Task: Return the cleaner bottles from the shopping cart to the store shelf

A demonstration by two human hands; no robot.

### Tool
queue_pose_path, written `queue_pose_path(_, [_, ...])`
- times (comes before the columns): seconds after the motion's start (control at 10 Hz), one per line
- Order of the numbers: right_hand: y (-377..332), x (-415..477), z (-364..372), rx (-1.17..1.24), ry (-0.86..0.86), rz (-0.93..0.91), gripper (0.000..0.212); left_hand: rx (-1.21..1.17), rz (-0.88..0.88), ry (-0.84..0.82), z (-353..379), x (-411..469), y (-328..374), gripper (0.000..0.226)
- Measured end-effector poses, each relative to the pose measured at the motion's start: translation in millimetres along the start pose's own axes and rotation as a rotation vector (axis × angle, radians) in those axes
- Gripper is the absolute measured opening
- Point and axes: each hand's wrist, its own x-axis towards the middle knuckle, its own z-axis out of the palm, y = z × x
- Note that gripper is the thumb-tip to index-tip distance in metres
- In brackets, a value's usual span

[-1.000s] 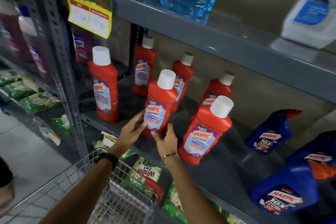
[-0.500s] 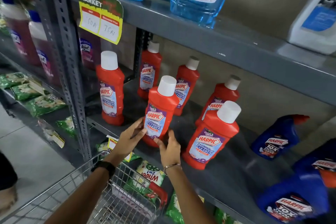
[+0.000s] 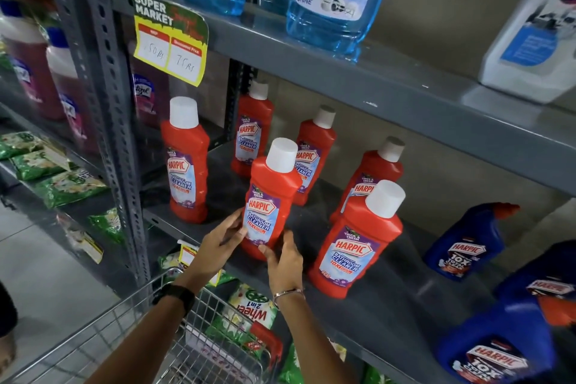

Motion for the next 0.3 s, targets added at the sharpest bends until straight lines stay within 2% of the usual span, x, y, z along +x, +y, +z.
queue_pose_path(0.2, [1,3,-5,0.054,-0.046,0.002,0.045,-0.022,0.016,0.012,-3,-4,7,0.045])
queue_pose_path(0.3, [7,-14,-8,0.134,-0.015,0.006,0.062,-0.13,0.053,0.257,0,-21,17,0.049])
